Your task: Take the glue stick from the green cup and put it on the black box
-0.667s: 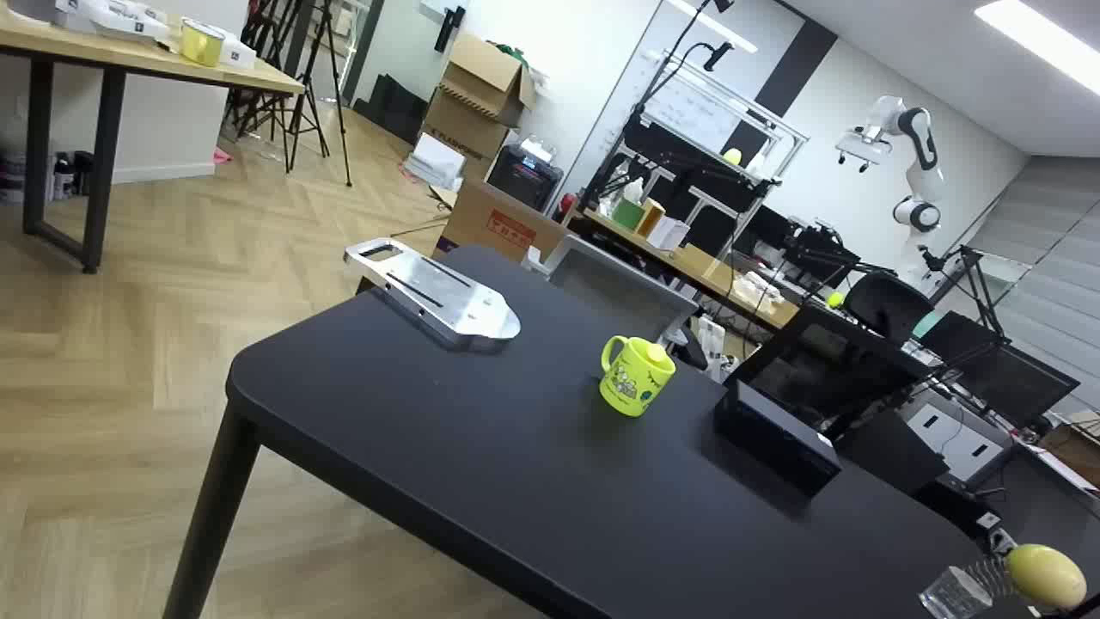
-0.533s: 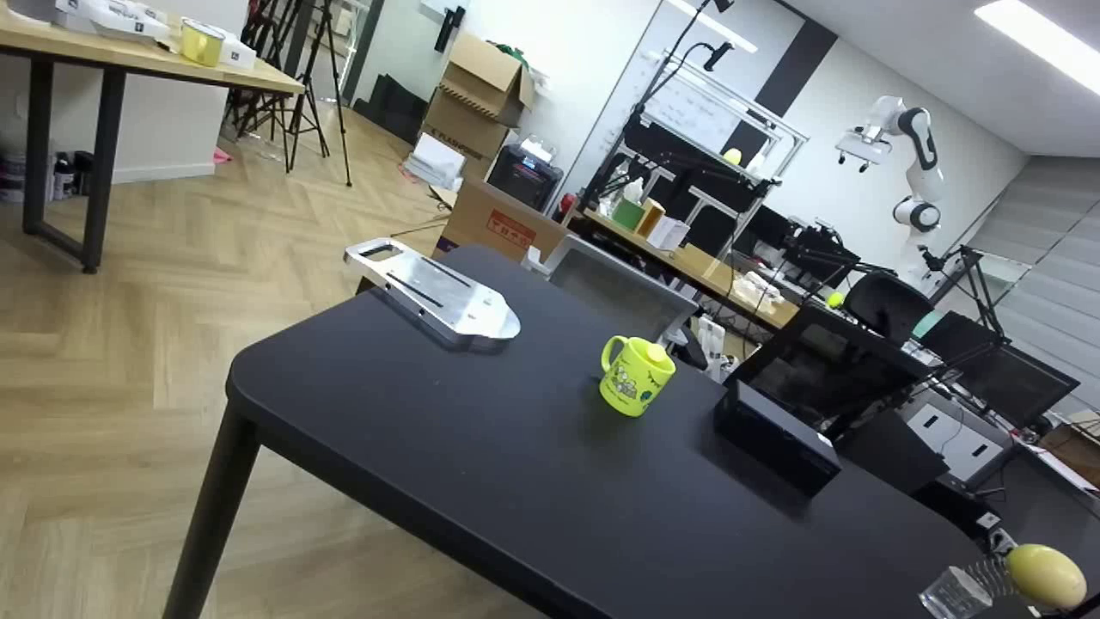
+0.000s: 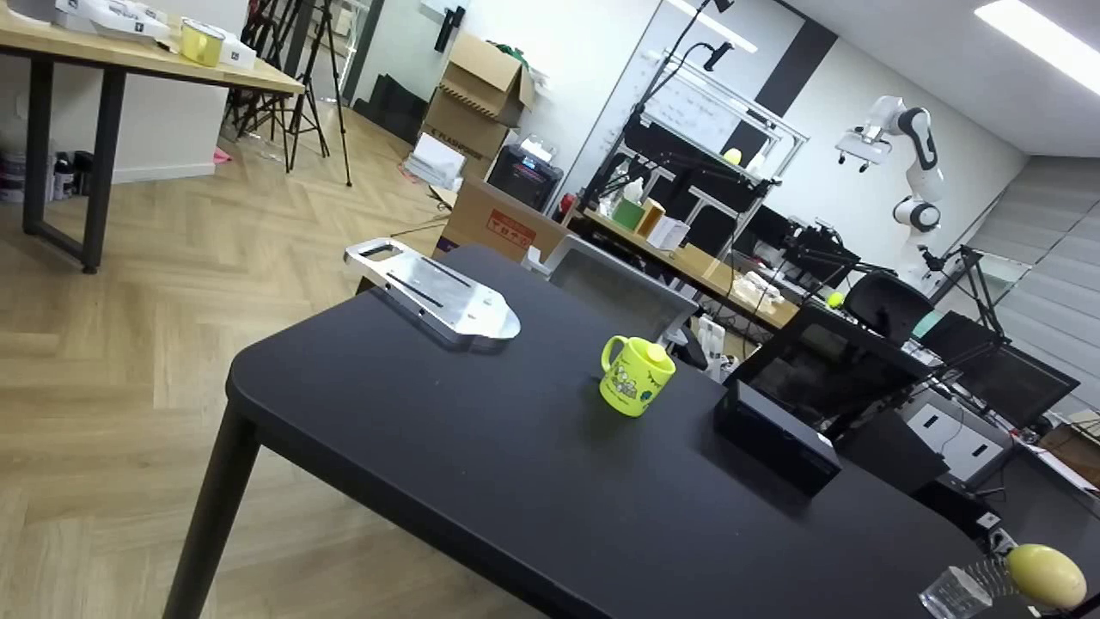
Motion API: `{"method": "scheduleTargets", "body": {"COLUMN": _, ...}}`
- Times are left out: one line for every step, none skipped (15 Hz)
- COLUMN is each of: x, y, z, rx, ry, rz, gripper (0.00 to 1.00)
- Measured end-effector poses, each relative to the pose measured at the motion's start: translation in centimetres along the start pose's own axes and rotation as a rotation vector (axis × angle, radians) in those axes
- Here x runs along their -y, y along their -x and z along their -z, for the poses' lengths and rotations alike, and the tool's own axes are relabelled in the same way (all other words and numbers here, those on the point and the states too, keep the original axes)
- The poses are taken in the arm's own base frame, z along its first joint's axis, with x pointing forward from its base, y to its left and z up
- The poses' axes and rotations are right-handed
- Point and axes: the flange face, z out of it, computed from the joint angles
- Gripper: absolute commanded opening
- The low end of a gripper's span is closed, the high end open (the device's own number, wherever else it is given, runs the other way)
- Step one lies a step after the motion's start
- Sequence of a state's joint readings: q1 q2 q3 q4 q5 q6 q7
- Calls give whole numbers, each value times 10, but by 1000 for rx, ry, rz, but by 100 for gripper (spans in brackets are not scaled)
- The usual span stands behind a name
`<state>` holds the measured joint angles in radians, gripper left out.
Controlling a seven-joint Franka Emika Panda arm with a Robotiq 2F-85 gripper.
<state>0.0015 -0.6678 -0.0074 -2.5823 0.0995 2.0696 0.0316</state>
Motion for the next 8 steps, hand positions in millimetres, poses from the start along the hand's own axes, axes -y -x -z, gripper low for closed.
{"method": "scheduleTargets", "body": {"x": 0, "y": 0, "z": 0, "rx": 0, "ry": 0, "rz": 0, "gripper": 100}}
{"method": "scheduleTargets", "body": {"x": 0, "y": 0, "z": 0, "rx": 0, "ry": 0, "rz": 0, "gripper": 100}}
{"method": "scheduleTargets", "body": {"x": 0, "y": 0, "z": 0, "rx": 0, "ry": 0, "rz": 0, "gripper": 100}}
{"method": "scheduleTargets", "body": {"x": 0, "y": 0, "z": -1, "rx": 2, "ry": 1, "rz": 11, "gripper": 100}}
{"method": "scheduleTargets", "body": {"x": 1, "y": -2, "z": -2, "rx": -1, "ry": 5, "rz": 28, "gripper": 100}}
{"method": "scheduleTargets", "body": {"x": 4, "y": -6, "z": -4, "rx": -12, "ry": 12, "rz": 48, "gripper": 100}}
{"method": "scheduleTargets", "body": {"x": 9, "y": -12, "z": -8, "rx": -27, "ry": 28, "rz": 70, "gripper": 100}}
{"method": "scheduleTargets", "body": {"x": 16, "y": -20, "z": -12, "rx": -42, "ry": 45, "rz": 93, "gripper": 100}}
